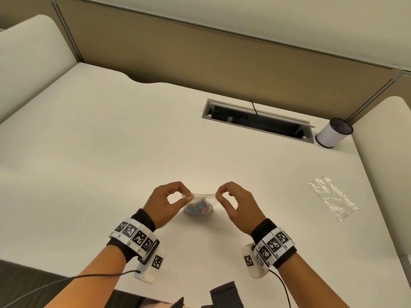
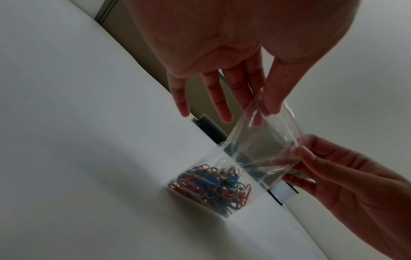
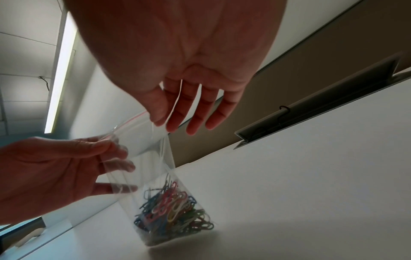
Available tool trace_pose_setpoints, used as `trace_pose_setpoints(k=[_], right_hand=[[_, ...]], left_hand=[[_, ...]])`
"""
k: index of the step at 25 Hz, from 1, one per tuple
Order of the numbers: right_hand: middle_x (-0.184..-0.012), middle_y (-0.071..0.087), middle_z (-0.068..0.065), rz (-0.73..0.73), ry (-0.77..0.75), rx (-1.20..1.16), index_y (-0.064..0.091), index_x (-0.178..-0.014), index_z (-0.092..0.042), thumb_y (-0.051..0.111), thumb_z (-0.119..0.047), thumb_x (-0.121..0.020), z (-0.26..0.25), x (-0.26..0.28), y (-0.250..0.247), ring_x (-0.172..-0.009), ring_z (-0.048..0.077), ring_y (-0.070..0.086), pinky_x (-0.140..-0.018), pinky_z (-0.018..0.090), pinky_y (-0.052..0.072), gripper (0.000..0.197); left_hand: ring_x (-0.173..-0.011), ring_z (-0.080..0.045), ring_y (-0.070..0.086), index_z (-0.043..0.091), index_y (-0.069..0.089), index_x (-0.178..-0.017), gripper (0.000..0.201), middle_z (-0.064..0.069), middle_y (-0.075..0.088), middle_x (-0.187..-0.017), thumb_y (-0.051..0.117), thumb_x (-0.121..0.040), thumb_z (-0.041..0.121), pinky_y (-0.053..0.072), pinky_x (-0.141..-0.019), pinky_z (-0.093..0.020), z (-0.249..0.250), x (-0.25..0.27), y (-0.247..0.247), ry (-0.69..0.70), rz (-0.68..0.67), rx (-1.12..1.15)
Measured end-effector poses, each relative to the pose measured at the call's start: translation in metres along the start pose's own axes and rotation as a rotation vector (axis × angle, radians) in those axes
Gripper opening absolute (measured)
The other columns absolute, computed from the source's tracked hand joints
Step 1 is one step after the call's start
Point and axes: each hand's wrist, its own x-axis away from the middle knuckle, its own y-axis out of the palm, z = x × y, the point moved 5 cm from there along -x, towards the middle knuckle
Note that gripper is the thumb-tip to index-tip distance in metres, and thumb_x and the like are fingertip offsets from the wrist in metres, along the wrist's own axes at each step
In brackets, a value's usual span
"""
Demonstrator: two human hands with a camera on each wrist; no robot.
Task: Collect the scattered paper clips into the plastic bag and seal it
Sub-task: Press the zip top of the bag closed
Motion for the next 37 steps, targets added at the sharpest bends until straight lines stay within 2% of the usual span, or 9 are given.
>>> trace_pose_setpoints(k=[3, 8, 10, 14, 19, 21, 24, 35, 37], right_hand=[[-0.107, 0.062, -0.022, -0.055, 0.000, 0.082, 0.059, -0.108, -0.032, 0.061, -0.043, -0.089, -0.001, -0.002, 0.004, -0.107, -0.001, 0.053, -0.096, 0.021, 0.038, 0.022], [-0.085, 0.068, -0.016, 0.089, -0.032, 0.092, 0.069, -0.085, -0.028, 0.068, -0.029, -0.086, 0.009, -0.013, -0.008, -0.083, 0.005, 0.061, -0.080, 0.034, 0.048, 0.002], [-0.082, 0.067, -0.015, 0.106, -0.035, 0.127, 0.068, -0.083, -0.027, 0.068, -0.024, -0.086, 0.014, -0.015, -0.016, -0.080, 0.003, 0.060, -0.078, 0.029, 0.047, 0.004], [-0.081, 0.063, -0.017, 0.138, -0.007, 0.095, 0.067, -0.083, -0.023, 0.067, -0.019, -0.087, 0.029, -0.012, -0.038, -0.077, -0.002, 0.056, -0.076, 0.014, 0.041, 0.006], [-0.085, 0.066, -0.012, 0.142, 0.017, 0.007, 0.069, -0.088, -0.020, 0.066, -0.016, -0.089, 0.056, -0.006, -0.068, -0.083, 0.005, 0.060, -0.077, 0.023, 0.048, 0.005], [-0.086, 0.066, -0.013, 0.156, 0.017, 0.023, 0.070, -0.088, -0.021, 0.067, -0.018, -0.089, 0.066, -0.007, -0.080, -0.084, 0.005, 0.061, -0.078, 0.024, 0.048, 0.004], [-0.084, 0.066, -0.015, 0.210, 0.028, 0.054, 0.071, -0.087, -0.023, 0.069, -0.020, -0.088, 0.085, -0.012, -0.101, -0.083, 0.004, 0.060, -0.076, 0.022, 0.047, 0.003], [-0.085, 0.068, -0.010, 0.325, 0.116, -0.027, 0.073, -0.086, -0.019, 0.072, -0.015, -0.085, 0.137, -0.014, -0.151, -0.084, 0.007, 0.063, -0.077, 0.016, 0.046, 0.004], [-0.085, 0.069, -0.009, 0.333, 0.114, -0.048, 0.074, -0.087, -0.018, 0.072, -0.016, -0.085, 0.141, -0.014, -0.154, -0.084, 0.007, 0.063, -0.077, 0.014, 0.045, 0.004]], left_hand=[[-0.089, -0.011, 0.068, 0.022, 0.069, -0.080, 0.010, 0.009, 0.074, -0.084, 0.068, -0.083, 0.032, 0.047, -0.091, -0.028, 0.003, -0.007, 0.006, 0.020, -0.007, 0.009], [-0.088, -0.013, 0.068, 0.023, 0.071, -0.078, 0.010, 0.009, 0.075, -0.082, 0.070, -0.082, 0.032, 0.049, -0.093, -0.034, 0.009, -0.024, 0.021, 0.027, -0.012, 0.030], [-0.087, -0.013, 0.069, 0.024, 0.071, -0.076, 0.012, 0.009, 0.075, -0.082, 0.072, -0.080, 0.036, 0.051, -0.090, -0.035, 0.012, -0.031, 0.028, 0.028, -0.036, 0.054], [-0.086, -0.014, 0.071, 0.020, 0.074, -0.076, 0.007, 0.005, 0.076, -0.083, 0.077, -0.082, 0.023, 0.051, -0.094, -0.038, 0.019, -0.052, 0.054, 0.017, -0.090, 0.102], [-0.093, -0.008, 0.068, 0.028, 0.072, -0.089, 0.021, 0.014, 0.074, -0.089, 0.082, -0.073, 0.035, 0.049, -0.089, -0.029, 0.028, -0.081, 0.091, 0.039, -0.164, 0.020], [-0.087, -0.007, 0.068, 0.028, 0.075, -0.085, 0.015, 0.013, 0.074, -0.085, 0.083, -0.074, 0.034, 0.050, -0.085, -0.028, 0.033, -0.095, 0.109, 0.060, -0.166, 0.017], [-0.079, -0.010, 0.067, 0.025, 0.075, -0.074, 0.007, 0.007, 0.074, -0.078, 0.081, -0.077, 0.028, 0.049, -0.081, -0.027, 0.043, -0.119, 0.133, 0.088, -0.165, 0.041], [-0.083, -0.009, 0.067, 0.022, 0.078, -0.083, 0.006, 0.010, 0.074, -0.082, 0.076, -0.083, 0.028, 0.050, -0.082, -0.029, 0.063, -0.168, 0.192, 0.095, -0.247, 0.066], [-0.085, -0.008, 0.068, 0.020, 0.079, -0.088, 0.008, 0.010, 0.075, -0.086, 0.072, -0.087, 0.025, 0.050, -0.082, -0.023, 0.065, -0.169, 0.198, 0.083, -0.275, 0.105]])
